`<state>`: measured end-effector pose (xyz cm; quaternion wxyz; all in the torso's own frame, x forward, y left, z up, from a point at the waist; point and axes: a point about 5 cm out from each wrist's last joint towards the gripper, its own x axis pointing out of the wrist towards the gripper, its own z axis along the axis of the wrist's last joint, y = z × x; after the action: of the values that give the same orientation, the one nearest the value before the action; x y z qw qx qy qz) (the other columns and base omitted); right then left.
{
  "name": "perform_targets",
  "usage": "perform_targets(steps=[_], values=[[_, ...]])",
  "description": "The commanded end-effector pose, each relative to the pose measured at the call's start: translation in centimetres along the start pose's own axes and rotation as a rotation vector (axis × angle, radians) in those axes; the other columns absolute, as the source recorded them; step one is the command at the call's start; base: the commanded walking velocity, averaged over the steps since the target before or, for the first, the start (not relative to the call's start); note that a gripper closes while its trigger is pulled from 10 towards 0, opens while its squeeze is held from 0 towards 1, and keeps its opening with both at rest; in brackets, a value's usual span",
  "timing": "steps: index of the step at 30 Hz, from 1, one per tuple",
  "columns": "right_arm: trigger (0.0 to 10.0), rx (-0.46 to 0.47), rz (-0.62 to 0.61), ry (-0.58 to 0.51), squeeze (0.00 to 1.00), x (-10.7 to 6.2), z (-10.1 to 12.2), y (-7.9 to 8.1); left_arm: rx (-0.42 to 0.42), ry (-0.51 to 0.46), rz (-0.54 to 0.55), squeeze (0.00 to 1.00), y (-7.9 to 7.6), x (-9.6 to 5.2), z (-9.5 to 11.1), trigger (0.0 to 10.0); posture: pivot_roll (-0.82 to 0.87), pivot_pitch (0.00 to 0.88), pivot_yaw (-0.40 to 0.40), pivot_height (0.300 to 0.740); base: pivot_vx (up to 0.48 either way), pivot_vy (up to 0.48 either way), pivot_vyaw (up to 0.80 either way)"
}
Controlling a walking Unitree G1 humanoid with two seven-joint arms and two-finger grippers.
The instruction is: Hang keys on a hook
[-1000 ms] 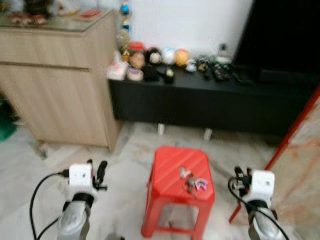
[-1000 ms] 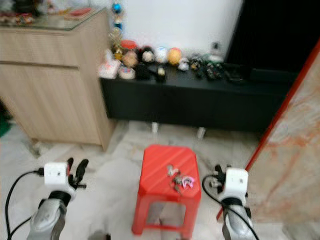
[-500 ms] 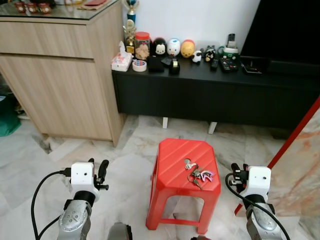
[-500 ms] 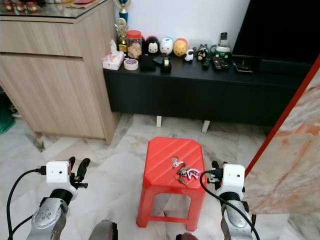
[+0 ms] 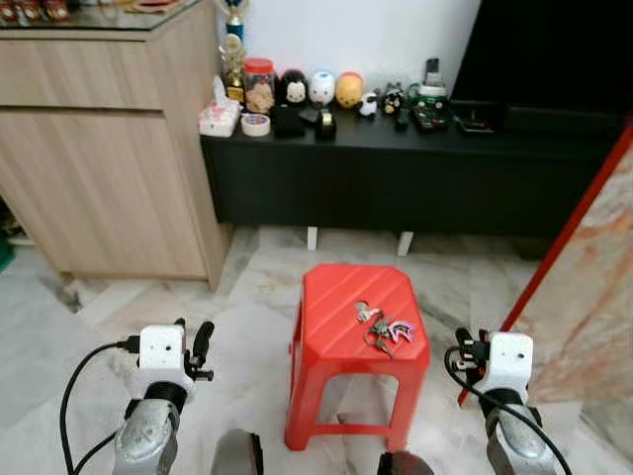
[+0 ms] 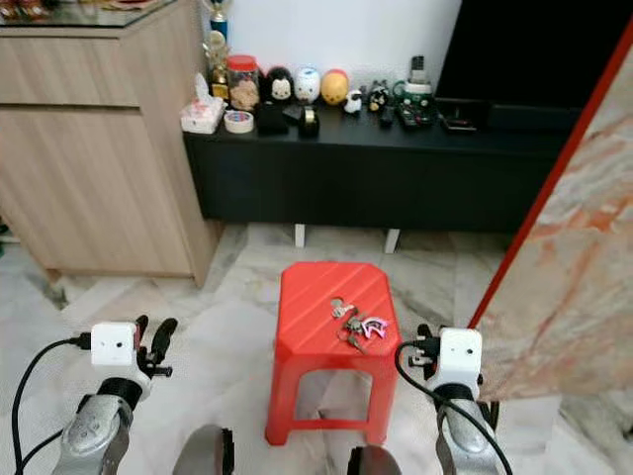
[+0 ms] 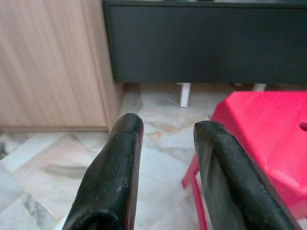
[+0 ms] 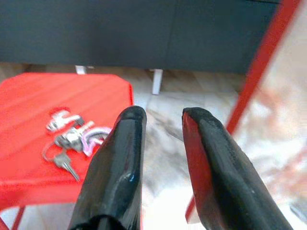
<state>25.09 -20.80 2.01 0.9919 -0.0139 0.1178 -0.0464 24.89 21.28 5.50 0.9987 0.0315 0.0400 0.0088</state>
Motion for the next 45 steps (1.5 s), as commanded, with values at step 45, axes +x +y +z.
perform_targets(steps=[45], values=[[10.0,0.015,0.089,0.032,0.00,-0.3,-0.9,0.9,0.027,0.021,-0.067,0.00,-0.7,0.8,0.1,10.0,0.06,0.000,-0.051,0.602,0.185,0.000,0.18]])
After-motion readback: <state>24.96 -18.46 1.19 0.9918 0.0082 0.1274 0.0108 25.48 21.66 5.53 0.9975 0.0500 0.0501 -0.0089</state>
